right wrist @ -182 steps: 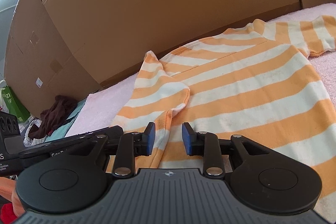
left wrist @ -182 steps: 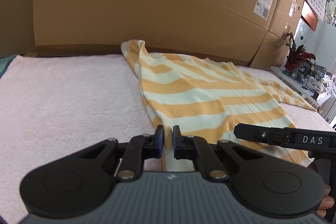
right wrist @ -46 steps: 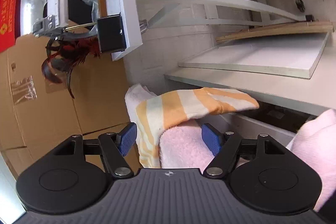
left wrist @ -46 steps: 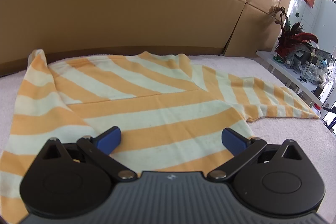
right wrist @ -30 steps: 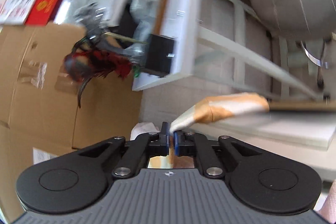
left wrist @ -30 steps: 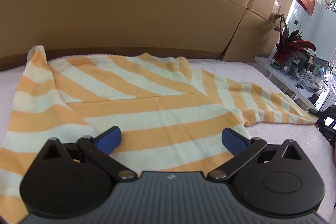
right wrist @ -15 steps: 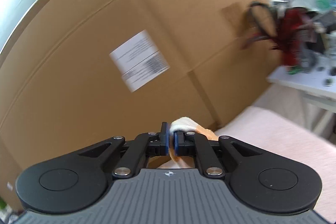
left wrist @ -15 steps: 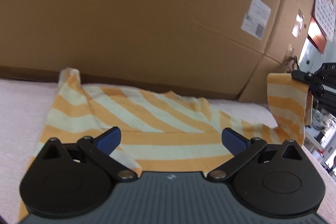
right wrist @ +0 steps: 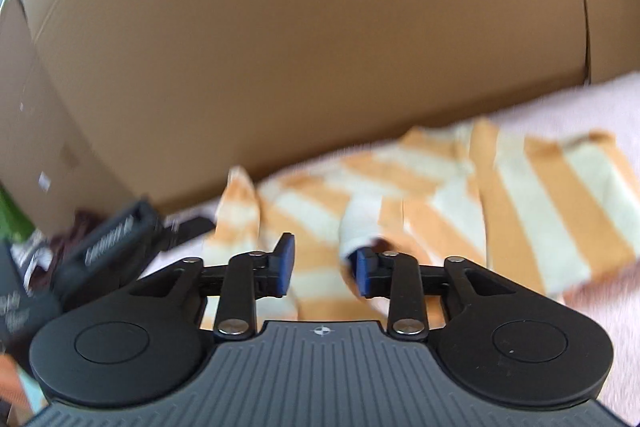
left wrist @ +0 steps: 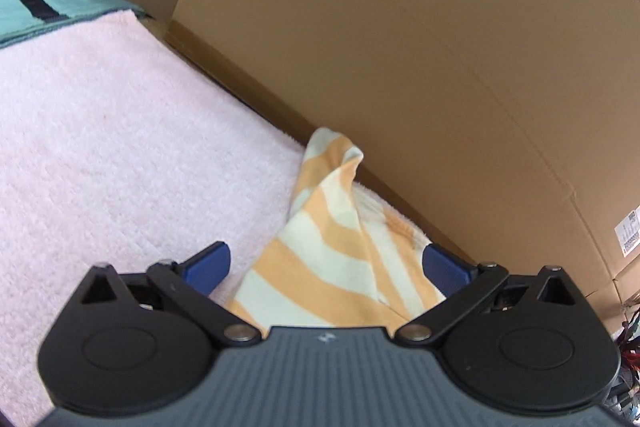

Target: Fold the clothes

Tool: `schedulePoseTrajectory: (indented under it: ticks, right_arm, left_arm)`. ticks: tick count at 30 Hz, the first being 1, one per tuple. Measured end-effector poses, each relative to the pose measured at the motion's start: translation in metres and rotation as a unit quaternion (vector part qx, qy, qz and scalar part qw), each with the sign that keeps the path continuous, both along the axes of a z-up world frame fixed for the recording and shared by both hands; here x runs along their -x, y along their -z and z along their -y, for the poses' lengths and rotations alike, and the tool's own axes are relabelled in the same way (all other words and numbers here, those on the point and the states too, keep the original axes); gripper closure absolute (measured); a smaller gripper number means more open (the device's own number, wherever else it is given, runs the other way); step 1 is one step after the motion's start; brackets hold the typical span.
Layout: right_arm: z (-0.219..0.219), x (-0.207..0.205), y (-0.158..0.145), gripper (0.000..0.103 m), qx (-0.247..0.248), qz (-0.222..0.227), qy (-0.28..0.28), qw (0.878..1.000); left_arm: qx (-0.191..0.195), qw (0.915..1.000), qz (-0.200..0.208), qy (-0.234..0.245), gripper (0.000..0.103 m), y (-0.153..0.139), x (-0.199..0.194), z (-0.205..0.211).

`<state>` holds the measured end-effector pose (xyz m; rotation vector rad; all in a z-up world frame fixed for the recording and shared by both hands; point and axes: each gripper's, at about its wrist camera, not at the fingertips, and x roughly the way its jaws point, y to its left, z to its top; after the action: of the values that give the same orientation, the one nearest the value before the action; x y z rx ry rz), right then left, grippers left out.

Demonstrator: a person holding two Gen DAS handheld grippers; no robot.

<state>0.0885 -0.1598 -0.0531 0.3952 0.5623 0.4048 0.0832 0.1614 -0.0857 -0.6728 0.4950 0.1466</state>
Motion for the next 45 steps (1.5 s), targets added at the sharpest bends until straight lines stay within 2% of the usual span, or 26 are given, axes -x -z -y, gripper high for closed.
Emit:
schedulePoseTrajectory:
  ticks: [2, 6, 10, 13, 18, 22, 23, 24, 26, 27, 29, 30, 31, 32, 36, 39, 40, 42, 45]
  right_arm:
    - [0.009, 0.01, 0.003, 0.065, 0.005, -0.015, -0.012, 1.0]
    - [0.026, 0.029, 0.009, 0.064, 0.016, -0.044, -0.036, 0.998]
    - [0.058, 0.037, 0.01, 0.064, 0.104, -0.012, 0.057, 0.993]
    - [0.082, 0.042, 0.011, 0.068, 0.169, 0.012, 0.127, 0.977]
    - [0.107, 0.029, 0.03, 0.07, 0.117, -0.004, 0.12, 0.986]
    - [0.125, 0.025, 0.034, 0.072, 0.039, -0.02, 0.116, 0.992]
    - [0.131, 0.025, 0.035, 0.073, 0.019, -0.023, 0.117, 0.993]
    - [0.138, 0.025, 0.037, 0.073, -0.008, -0.025, 0.118, 0.993]
    - [0.151, 0.027, 0.043, 0.074, -0.06, -0.028, 0.122, 0.99]
    - [0.156, 0.029, 0.046, 0.074, -0.085, -0.028, 0.123, 0.988]
    - [0.159, 0.029, 0.047, 0.073, -0.102, -0.025, 0.127, 0.986]
    - [0.16, 0.03, 0.048, 0.071, -0.111, -0.024, 0.129, 0.985]
    - [0.161, 0.03, 0.048, 0.069, -0.12, -0.022, 0.13, 0.984]
    - [0.16, 0.03, 0.047, 0.067, -0.12, -0.021, 0.127, 0.984]
    - [0.162, 0.03, 0.048, 0.065, -0.129, -0.021, 0.125, 0.983]
    - [0.162, 0.03, 0.047, 0.064, -0.133, -0.019, 0.125, 0.983]
    - [0.163, 0.029, 0.047, 0.064, -0.134, -0.018, 0.124, 0.983]
    - [0.164, 0.028, 0.047, 0.063, -0.135, -0.018, 0.124, 0.983]
    - [0.163, 0.026, 0.047, 0.063, -0.138, -0.019, 0.123, 0.983]
  left_arm:
    - [-0.016, 0.9997, 0.002, 0.016, 0.001, -0.002, 0.0, 0.007]
    - [-0.076, 0.9948, 0.002, 0.069, 0.001, -0.006, -0.005, 0.031]
    - [-0.148, 0.9793, 0.017, 0.137, 0.001, -0.008, -0.003, 0.063]
    - [-0.195, 0.962, 0.036, 0.187, 0.001, -0.01, 0.002, 0.084]
    - [-0.266, 0.9319, 0.077, 0.234, 0.001, -0.013, 0.021, 0.113]
    - [-0.278, 0.9224, 0.064, 0.261, 0.001, -0.018, 0.017, 0.119]
    - [-0.284, 0.917, 0.061, 0.273, 0.001, -0.019, 0.016, 0.119]
    - [-0.302, 0.906, 0.062, 0.29, 0.001, -0.021, 0.017, 0.122]
    - [-0.344, 0.8786, 0.066, 0.325, 0.001, -0.025, 0.023, 0.13]
    - [-0.373, 0.8615, 0.071, 0.337, 0.001, -0.025, 0.026, 0.134]
    - [-0.436, 0.8223, 0.082, 0.356, 0.001, -0.023, 0.032, 0.141]
    - [-0.46, 0.807, 0.087, 0.36, 0.001, -0.022, 0.033, 0.144]
    - [-0.473, 0.7984, 0.089, 0.362, 0.002, -0.022, 0.032, 0.144]
    - [-0.473, 0.7954, 0.089, 0.368, 0.002, -0.023, 0.028, 0.144]
    - [-0.472, 0.7865, 0.073, 0.391, 0.029, -0.02, 0.013, 0.143]
    - [-0.483, 0.7767, 0.072, 0.398, 0.028, -0.015, 0.013, 0.14]
    - [-0.487, 0.7728, 0.076, 0.4, 0.023, -0.014, 0.015, 0.139]
    - [-0.506, 0.7584, 0.095, 0.4, 0.014, -0.014, 0.022, 0.138]
    - [-0.515, 0.7434, 0.105, 0.414, 0.014, -0.016, 0.026, 0.139]
